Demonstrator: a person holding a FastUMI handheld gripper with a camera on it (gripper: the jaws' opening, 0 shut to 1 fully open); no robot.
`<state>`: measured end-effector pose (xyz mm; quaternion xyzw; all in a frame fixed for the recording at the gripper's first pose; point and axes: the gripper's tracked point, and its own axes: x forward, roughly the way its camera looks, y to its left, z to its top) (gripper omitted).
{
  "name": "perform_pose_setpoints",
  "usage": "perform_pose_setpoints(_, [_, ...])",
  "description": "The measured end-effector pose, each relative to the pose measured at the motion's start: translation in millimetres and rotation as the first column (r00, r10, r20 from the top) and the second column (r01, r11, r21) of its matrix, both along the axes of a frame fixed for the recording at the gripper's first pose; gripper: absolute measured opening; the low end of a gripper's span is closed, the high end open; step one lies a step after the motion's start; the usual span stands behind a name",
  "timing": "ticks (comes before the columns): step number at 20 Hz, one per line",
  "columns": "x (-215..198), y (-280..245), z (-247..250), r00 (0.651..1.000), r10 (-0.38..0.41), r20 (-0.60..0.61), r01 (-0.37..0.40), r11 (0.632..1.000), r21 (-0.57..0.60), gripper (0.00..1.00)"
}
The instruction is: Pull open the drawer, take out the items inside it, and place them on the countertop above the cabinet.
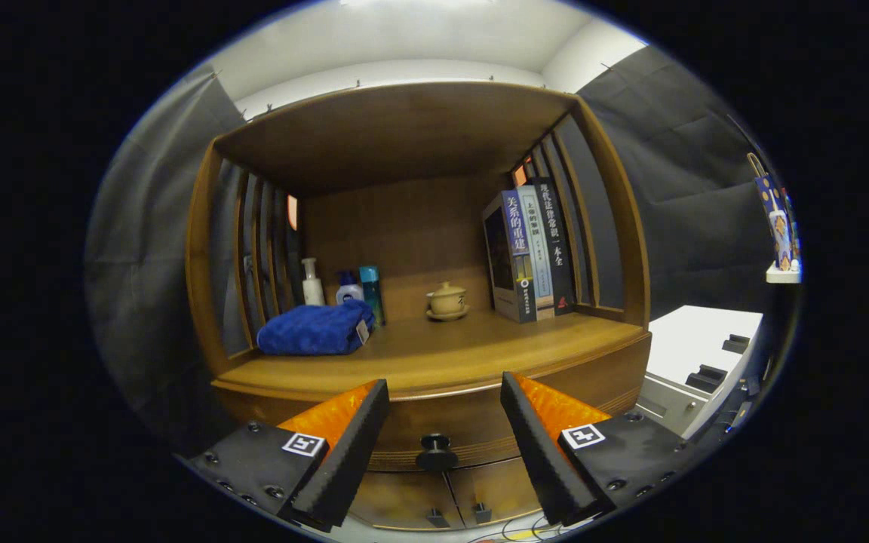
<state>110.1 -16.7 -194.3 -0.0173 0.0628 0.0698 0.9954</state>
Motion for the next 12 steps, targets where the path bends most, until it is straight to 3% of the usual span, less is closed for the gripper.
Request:
perform_pose_setpoints(5, [12.3, -1.2, -71.8, 0.991, 0.047, -0.122, -0.051, 0.998, -0.025, 0.99])
perform_pose_setpoints(10, [17.9, 10.6, -93.0, 0.981, 0.084, -0.174, -0.075, 0.995, 0.06, 0.71])
perform_pose_setpoints(12, [17.9, 9.1, -94.0, 0.983, 0.068, -0.173, -0.064, 0.998, 0.028, 0.6])
